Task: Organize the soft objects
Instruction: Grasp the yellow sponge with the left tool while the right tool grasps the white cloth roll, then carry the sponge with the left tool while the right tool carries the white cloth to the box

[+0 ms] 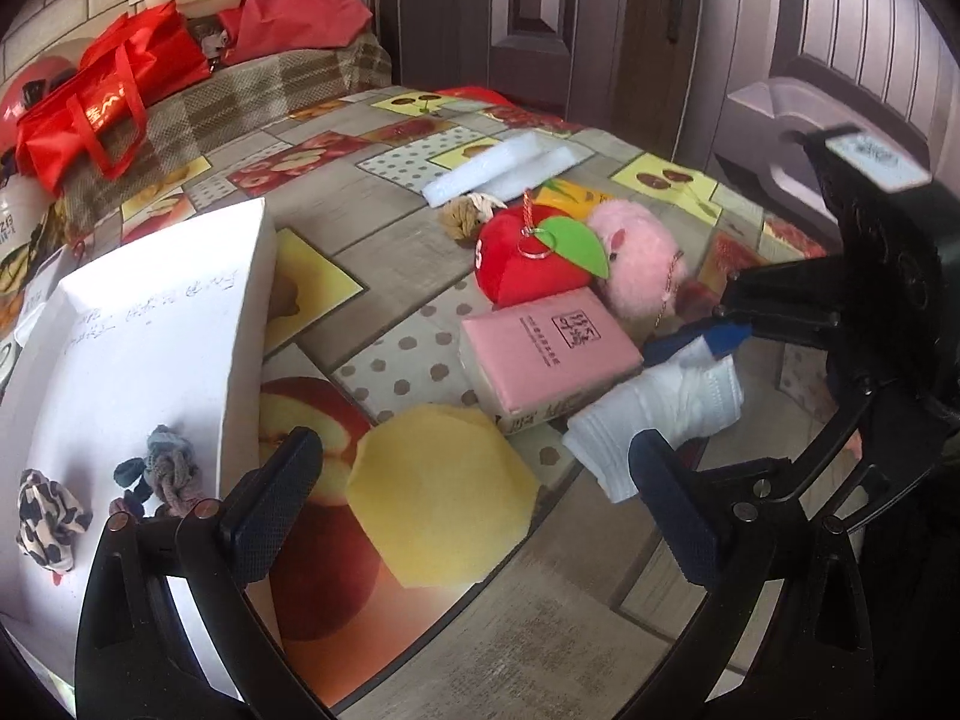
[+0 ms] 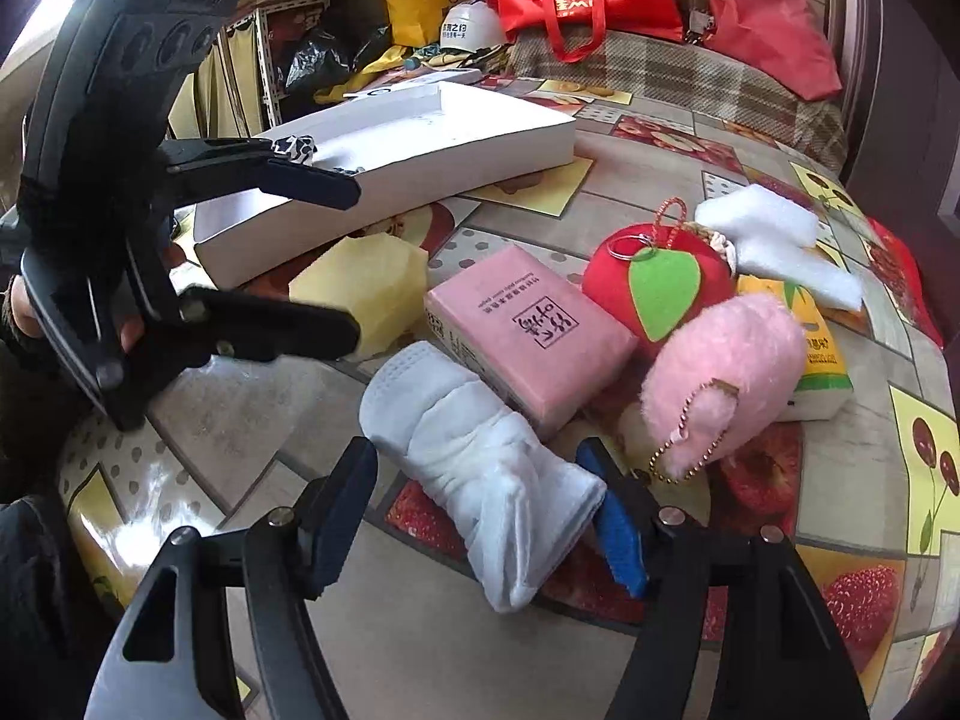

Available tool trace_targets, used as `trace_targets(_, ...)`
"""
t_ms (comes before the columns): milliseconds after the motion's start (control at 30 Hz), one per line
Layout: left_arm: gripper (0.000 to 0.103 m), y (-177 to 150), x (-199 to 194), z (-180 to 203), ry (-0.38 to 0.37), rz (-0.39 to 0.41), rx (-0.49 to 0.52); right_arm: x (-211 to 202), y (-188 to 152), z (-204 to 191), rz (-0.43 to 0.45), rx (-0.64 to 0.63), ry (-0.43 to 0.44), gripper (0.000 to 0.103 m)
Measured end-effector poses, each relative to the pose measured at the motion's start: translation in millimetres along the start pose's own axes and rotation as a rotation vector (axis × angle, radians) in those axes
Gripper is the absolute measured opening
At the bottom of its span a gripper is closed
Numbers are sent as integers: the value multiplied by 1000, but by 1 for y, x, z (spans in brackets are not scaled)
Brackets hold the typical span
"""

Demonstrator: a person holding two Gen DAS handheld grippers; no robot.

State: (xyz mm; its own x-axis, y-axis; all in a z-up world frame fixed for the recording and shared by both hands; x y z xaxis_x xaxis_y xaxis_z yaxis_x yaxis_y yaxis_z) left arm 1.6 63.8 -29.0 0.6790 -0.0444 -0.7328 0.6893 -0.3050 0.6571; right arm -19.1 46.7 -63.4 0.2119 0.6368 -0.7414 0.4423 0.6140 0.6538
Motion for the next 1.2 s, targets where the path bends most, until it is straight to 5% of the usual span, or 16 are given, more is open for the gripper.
trace_targets(133, 102, -7, 15, 12, 43, -63, 63, 6, -3, -3, -27, -41, -10, 63)
trace_targets(167, 102, -9, 17, 13, 54, -72, 71, 4, -5, -5, -19, -61, -18, 42)
trace_targets(200, 102, -9, 18, 14, 61, -77, 82, 2, -7, -6, -20, -71, -8, 34)
trace_targets(500, 60, -8, 13, 6, 80, -67, 67, -40, -16, 8, 49, 0, 74, 31)
trace_targets(700, 54, 5, -6, -3, 131, 15, 37, -93, 17, 27, 253, 119, 118, 31)
trace_targets(833, 54, 37, -56, -41, 225, 250, -87, -122, 42, 47, 410, 240, 112, 32)
trace_targets(933, 55, 45, -88, -86, 357, 343, -229, -133, 61, 46, 473, 256, 95, 32)
trace_targets(1200, 55, 10, -86, -133, 454, 314, -401, -144, 104, 25, 562, 268, 123, 32)
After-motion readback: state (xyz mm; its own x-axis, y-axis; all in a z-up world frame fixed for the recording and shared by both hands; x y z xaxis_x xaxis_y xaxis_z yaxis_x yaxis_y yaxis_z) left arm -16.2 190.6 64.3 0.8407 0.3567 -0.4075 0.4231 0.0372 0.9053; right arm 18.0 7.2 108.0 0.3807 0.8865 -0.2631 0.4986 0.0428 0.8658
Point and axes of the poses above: each gripper's, at about its wrist camera, not at the fingertips, and x roughly the way its jaws point, z to its right, y to its top, the point moved 8 cm from there along x, roughly the way its jaws point, and after that the axes turned 14 degrees about x, right-handed, at the moved point
